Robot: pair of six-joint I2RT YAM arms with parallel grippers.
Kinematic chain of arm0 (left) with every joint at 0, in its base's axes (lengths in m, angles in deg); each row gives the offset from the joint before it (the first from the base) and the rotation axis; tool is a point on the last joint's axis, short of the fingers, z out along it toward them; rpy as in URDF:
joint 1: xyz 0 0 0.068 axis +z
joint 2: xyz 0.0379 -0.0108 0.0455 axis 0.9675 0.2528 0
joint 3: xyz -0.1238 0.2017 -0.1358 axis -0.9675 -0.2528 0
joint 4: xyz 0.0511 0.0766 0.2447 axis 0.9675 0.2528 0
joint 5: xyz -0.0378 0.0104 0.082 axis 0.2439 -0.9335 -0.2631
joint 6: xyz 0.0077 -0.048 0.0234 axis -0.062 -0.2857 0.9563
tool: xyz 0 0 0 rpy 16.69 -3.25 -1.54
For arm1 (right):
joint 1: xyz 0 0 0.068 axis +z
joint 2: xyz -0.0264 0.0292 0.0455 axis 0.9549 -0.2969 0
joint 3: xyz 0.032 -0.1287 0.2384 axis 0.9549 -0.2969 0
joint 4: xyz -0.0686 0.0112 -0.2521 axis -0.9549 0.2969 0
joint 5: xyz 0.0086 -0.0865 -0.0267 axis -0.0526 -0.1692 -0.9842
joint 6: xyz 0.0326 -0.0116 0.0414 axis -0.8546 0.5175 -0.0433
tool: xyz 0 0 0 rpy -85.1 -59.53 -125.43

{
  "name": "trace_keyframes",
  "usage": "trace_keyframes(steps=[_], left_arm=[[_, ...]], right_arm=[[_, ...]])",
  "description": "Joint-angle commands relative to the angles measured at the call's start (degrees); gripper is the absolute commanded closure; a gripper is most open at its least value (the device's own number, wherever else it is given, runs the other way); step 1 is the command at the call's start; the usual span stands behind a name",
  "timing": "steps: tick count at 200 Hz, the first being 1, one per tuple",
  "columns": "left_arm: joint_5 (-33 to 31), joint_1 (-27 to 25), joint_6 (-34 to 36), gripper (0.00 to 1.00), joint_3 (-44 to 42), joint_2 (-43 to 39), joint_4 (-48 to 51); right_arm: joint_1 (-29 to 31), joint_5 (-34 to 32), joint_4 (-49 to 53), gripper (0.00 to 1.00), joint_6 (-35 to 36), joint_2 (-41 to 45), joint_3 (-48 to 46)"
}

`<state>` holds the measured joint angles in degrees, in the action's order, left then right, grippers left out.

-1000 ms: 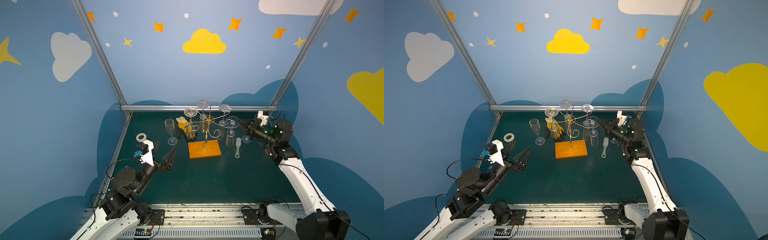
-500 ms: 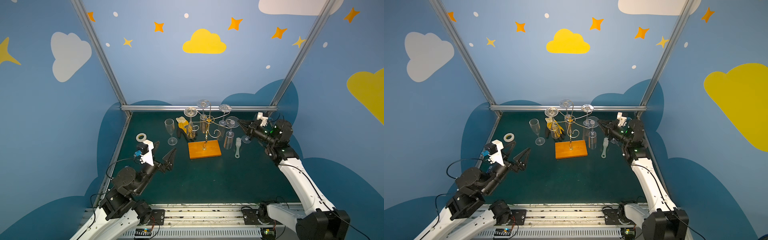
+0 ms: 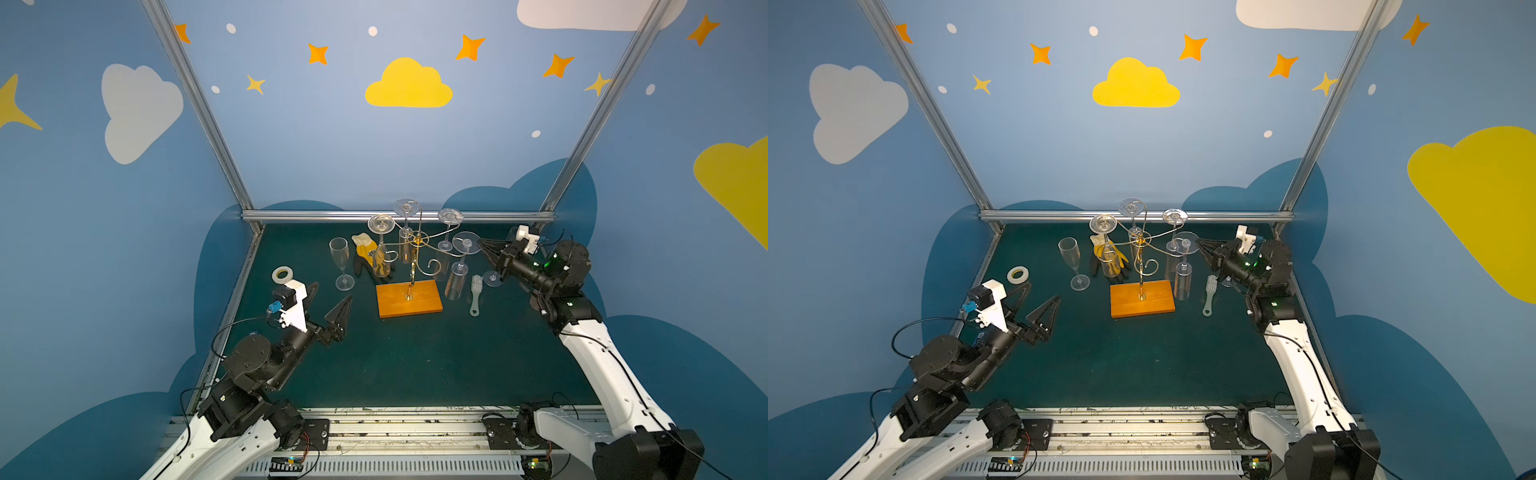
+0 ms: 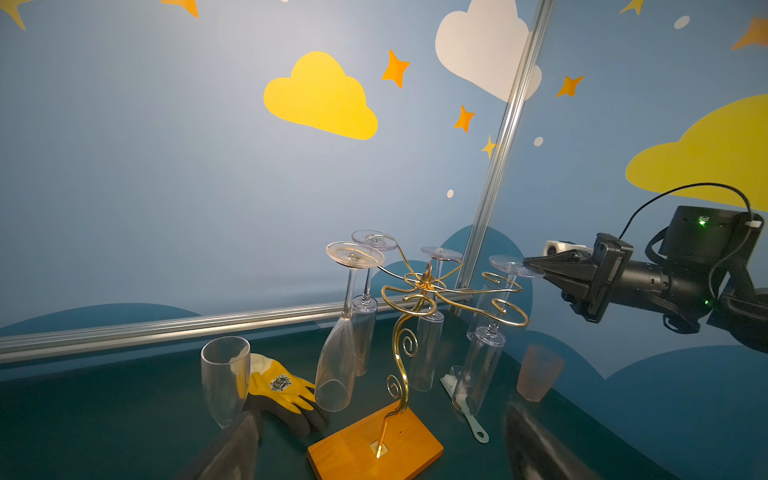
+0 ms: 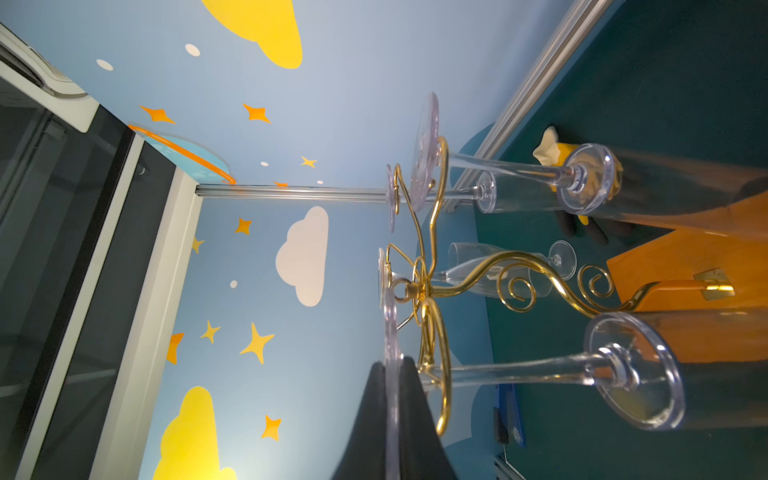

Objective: Take the wine glass off the wine glass rack
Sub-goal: 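Pull the flute off the rack arm with the right gripper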

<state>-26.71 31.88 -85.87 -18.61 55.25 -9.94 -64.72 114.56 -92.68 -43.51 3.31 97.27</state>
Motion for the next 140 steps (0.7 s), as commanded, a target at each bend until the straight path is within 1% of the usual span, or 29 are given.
trace_keyframes(steps=[1, 70, 140], left_arm=[[-0.71, 0.24, 0.08, 0.09, -0.3, -0.56, -0.39], [-0.66, 0.27, 0.02, 0.09, -0.45, -0.45, -0.93], [-1.38, 0.29, -0.17, 0.09, -1.06, -1.85, -0.44]], right_arm=[[0.73, 0.4, -1.45, 1.0, -0.76, 2.18, 0.2], [4.78, -0.81, -0.81, 1.0, -1.03, 0.46, 2.13], [7.26, -1.94, -0.11, 1.0, -1.7, -5.75, 8.59]])
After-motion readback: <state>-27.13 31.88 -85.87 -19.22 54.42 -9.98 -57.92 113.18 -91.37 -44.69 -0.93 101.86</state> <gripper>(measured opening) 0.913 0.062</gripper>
